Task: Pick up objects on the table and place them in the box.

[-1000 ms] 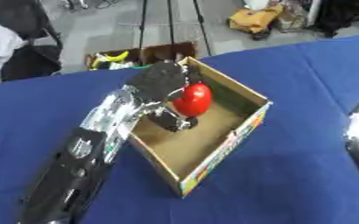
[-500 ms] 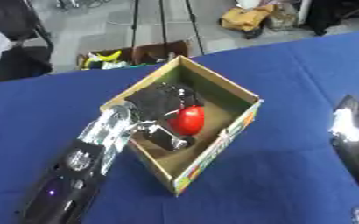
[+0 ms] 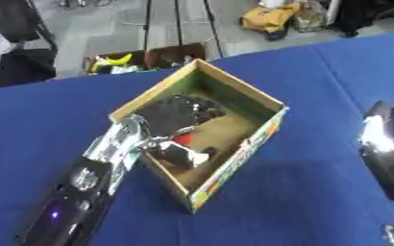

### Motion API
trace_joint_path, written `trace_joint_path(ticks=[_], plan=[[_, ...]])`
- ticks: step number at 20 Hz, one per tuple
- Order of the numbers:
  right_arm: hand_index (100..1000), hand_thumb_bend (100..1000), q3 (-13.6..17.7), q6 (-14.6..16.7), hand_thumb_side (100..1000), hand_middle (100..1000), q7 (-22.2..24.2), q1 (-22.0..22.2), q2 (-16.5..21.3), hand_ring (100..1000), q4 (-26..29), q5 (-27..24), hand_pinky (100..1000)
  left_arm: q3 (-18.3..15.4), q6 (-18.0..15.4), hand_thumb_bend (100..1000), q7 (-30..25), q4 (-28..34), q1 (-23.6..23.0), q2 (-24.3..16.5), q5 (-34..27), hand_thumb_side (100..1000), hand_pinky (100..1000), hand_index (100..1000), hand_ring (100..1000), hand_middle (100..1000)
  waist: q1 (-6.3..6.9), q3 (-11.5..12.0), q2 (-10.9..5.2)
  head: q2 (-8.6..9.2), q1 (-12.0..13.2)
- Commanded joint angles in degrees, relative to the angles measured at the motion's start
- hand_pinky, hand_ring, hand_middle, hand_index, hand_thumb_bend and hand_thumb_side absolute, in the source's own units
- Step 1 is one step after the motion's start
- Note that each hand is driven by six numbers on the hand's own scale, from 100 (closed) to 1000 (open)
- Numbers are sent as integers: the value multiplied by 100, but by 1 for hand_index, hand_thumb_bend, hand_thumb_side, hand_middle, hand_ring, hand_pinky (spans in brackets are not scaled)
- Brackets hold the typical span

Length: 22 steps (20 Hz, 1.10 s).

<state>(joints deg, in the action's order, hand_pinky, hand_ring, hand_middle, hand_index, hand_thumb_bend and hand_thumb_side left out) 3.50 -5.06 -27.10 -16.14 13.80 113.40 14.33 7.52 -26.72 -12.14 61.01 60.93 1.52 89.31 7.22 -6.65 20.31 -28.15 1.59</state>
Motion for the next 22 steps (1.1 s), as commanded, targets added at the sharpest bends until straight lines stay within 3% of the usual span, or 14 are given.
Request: trace_joint_path(ticks=[1, 7, 8, 9, 10, 11, 13, 14, 22], plan=[[539, 163, 18, 6, 352, 377, -15, -53, 28, 453, 119, -43, 561, -63, -2, 447, 172, 220, 78, -34, -6, 967, 834, 1000, 954, 955, -84, 6, -108, -3, -3], [539, 159, 23, 5, 353, 377, -19, -33, 26, 453, 119, -44, 560, -139, 169, 465, 670, 940, 102, -77, -406, 882, 750, 1000, 883, 876, -106, 69, -132, -40, -52], [539, 160, 29, 4, 353, 378, -25, -26, 22, 453, 119, -44, 560, -173, 216, 414, 756, 1073, 121, -86, -489, 838, 677, 972, 828, 809, -121, 91, -144, -56, -77], [539, 160, 34, 5, 353, 378, -31, -23, 21, 453, 119, -43, 560, -228, 274, 414, 842, 1209, 138, -101, -573, 838, 677, 972, 828, 809, -127, 104, -149, -64, -92], [539, 162, 42, 3, 353, 378, -40, -16, 17, 453, 119, -41, 561, -310, 346, 294, 937, 1361, 130, -117, -667, 778, 529, 924, 710, 711, -144, 133, -155, -78, -132], [538, 161, 49, 1, 353, 378, -47, -15, 10, 453, 119, -42, 561, -423, 428, 288, 1029, 1510, 98, -125, -759, 771, 513, 918, 694, 692, -158, 155, -156, -91, -161], [538, 159, 56, 5, 355, 378, -56, -21, -2, 453, 119, -41, 561, -605, 599, 209, 1208, 1800, -23, -127, -938, 773, 483, 906, 664, 648, -190, 193, -153, -134, -215], [538, 158, 62, 9, 356, 379, -64, -25, -6, 453, 119, -40, 561, -678, 683, 111, 1293, 1940, -118, -138, -1023, 782, 471, 899, 654, 631, -208, 218, -156, -165, -239], [538, 151, 150, 27, 360, 382, -183, -31, -20, 453, 119, -23, 558, -1114, 1385, 100, 1996, 3082, -1167, -360, -1727, 882, 433, 886, 611, 569, -373, 506, -217, -394, -260]])
